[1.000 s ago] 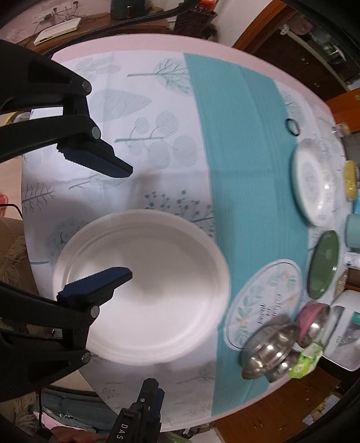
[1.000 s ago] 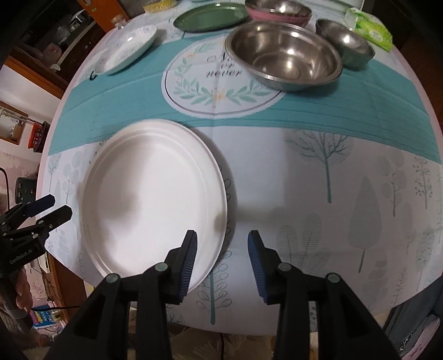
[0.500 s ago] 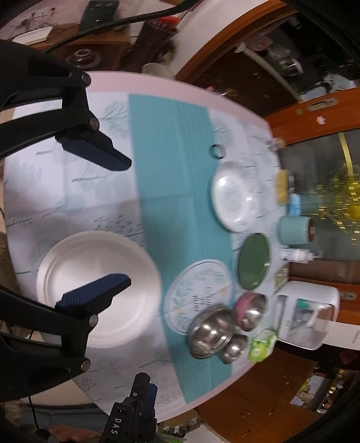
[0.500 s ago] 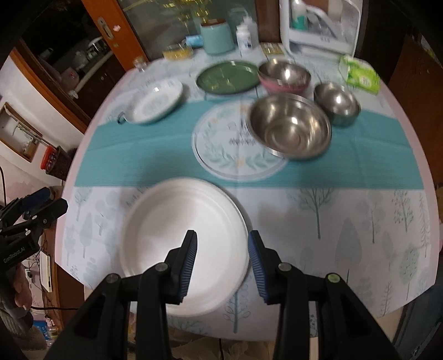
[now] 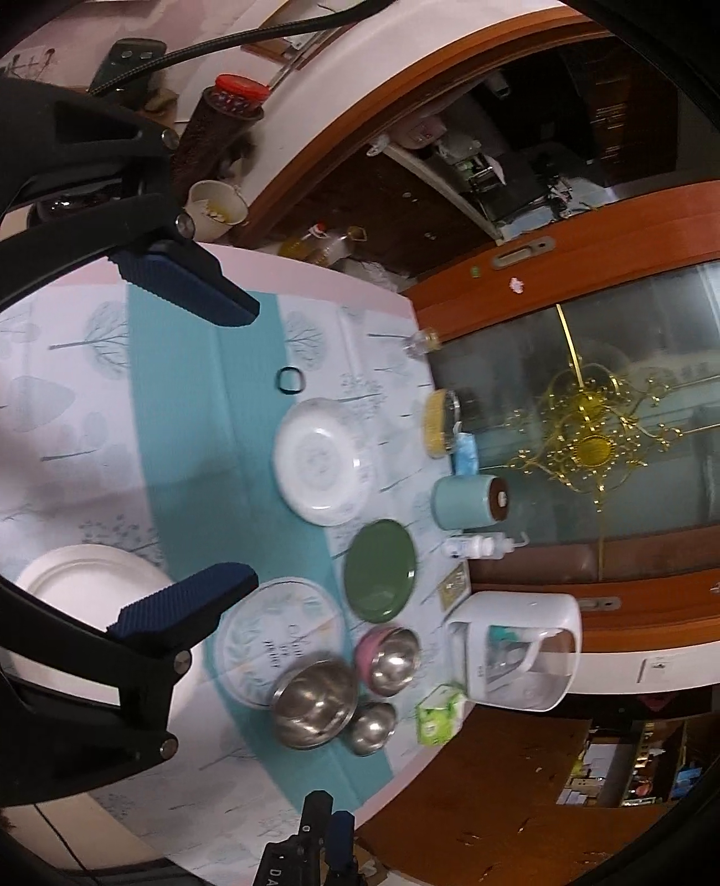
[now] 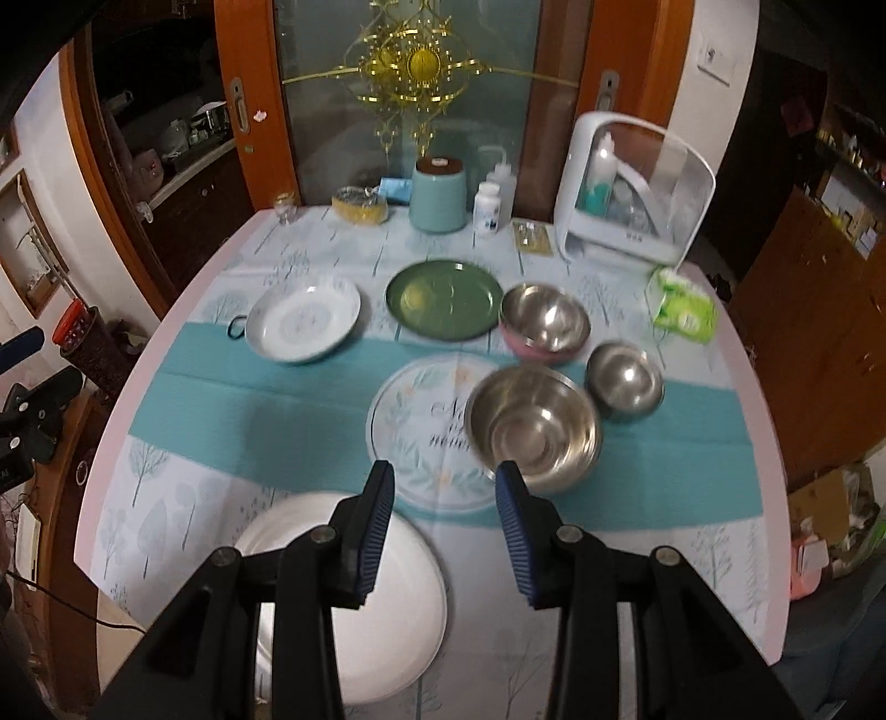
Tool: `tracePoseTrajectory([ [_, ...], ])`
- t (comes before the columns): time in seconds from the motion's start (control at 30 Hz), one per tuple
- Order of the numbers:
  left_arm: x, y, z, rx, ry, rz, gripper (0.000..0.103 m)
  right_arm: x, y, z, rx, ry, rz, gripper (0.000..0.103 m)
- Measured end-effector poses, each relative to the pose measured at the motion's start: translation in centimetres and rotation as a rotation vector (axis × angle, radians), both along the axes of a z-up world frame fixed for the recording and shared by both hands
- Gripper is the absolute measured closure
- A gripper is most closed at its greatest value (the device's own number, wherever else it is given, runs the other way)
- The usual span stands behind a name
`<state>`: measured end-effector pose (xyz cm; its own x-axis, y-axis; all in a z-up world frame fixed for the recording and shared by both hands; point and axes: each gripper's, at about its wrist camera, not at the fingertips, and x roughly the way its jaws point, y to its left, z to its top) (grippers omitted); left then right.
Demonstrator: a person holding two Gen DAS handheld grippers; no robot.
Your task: Organize plates and bowls
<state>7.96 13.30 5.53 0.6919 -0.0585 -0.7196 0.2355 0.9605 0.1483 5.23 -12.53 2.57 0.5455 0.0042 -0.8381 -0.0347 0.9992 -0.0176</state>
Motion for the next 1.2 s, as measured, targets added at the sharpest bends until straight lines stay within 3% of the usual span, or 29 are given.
tracePoseTrajectory([
  [0.27,6.2,-3.4,0.3,-0.013,0.027,-0.028,0.016,5.0,-1.4,0.9,0.038,0.015,0.013,0.065],
  [0.43,11.2,-6.6,-1.6,0.002,0.075,-0.082,0.016,9.5,-2.8,-0.6,0.153,0.072,0.001,0.065],
  [0.63,19.9,-10.7,-5.4,0.044,0.165,-0.145,0.016,15.3,-4.4,-4.1,0.274,0.159,-0.038,0.065],
  [0.8,27.1,-12.9,-9.9,0.027,0.263,-0.108,0.016,19.9,-5.8,-8.0,0.32,0.229,-0.074,0.065],
  [1.03,34.1,-15.0,-16.7,0.044,0.367,-0.063,0.016,25.0,-8.8,-14.7,0.466,0.343,-0.193,0.065],
  [1.2,37.3,-15.9,-19.9,0.044,0.395,-0.053,0.016,27.0,-9.5,-18.3,0.522,0.378,-0.272,0.065],
])
